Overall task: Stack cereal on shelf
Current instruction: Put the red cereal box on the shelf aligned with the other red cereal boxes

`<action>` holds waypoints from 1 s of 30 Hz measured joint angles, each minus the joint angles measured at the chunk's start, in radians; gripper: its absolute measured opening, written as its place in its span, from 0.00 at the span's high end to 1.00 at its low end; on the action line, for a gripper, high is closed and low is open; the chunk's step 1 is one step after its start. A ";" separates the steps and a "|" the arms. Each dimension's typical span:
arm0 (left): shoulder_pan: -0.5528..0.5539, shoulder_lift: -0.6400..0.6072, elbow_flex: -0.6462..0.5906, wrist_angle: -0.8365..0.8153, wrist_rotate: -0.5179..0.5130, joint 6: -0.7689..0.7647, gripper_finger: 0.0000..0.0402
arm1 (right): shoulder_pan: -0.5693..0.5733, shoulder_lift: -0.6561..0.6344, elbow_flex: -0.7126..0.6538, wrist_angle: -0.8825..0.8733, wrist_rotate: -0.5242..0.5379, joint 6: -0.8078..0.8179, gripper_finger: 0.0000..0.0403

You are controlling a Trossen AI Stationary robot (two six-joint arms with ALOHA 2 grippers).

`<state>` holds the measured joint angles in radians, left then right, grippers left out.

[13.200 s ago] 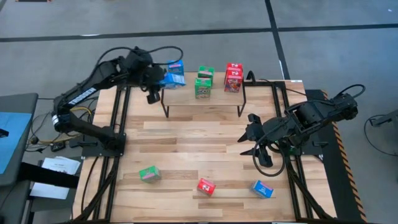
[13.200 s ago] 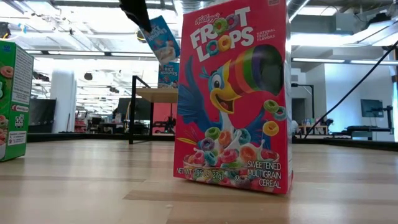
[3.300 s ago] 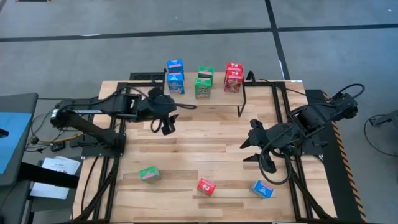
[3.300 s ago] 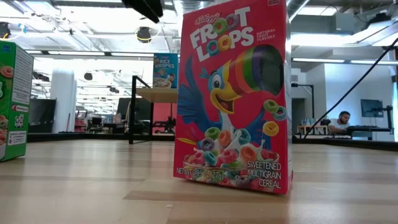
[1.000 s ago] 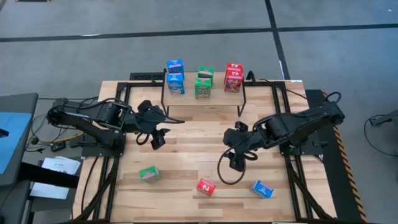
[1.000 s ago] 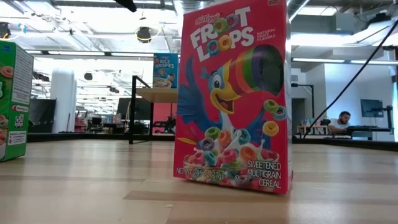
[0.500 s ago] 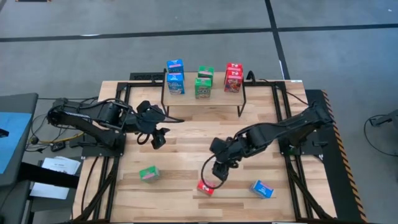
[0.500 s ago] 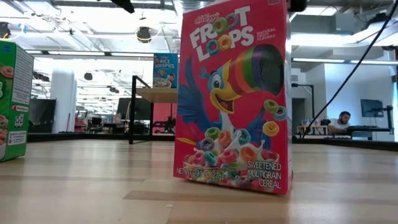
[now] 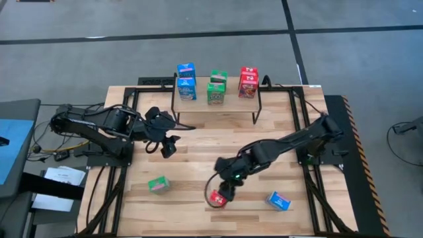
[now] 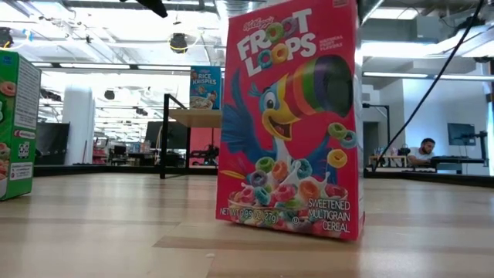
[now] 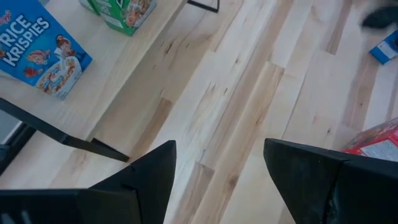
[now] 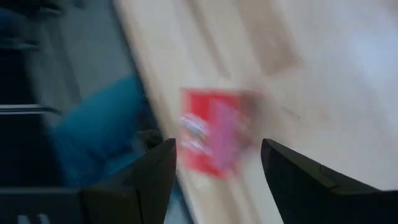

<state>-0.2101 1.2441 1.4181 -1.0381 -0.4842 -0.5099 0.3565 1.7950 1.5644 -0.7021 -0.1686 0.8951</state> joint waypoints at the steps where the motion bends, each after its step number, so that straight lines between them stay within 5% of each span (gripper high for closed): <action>1: 0.002 0.000 0.000 0.000 0.001 0.000 0.42 | 0.000 0.003 -0.002 0.007 -0.005 -0.001 0.35; 23: 0.009 0.000 0.000 -0.004 -0.009 0.000 0.42 | -0.011 0.025 -0.002 0.010 -0.041 -0.067 0.35; 30: 0.008 0.000 0.000 -0.003 -0.105 0.000 0.42 | -0.032 0.012 -0.002 -0.038 -0.039 -0.142 0.35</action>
<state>-0.2016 1.2442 1.4181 -1.0414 -0.5890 -0.5097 0.3244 1.8073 1.5620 -0.7403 -0.2073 0.7528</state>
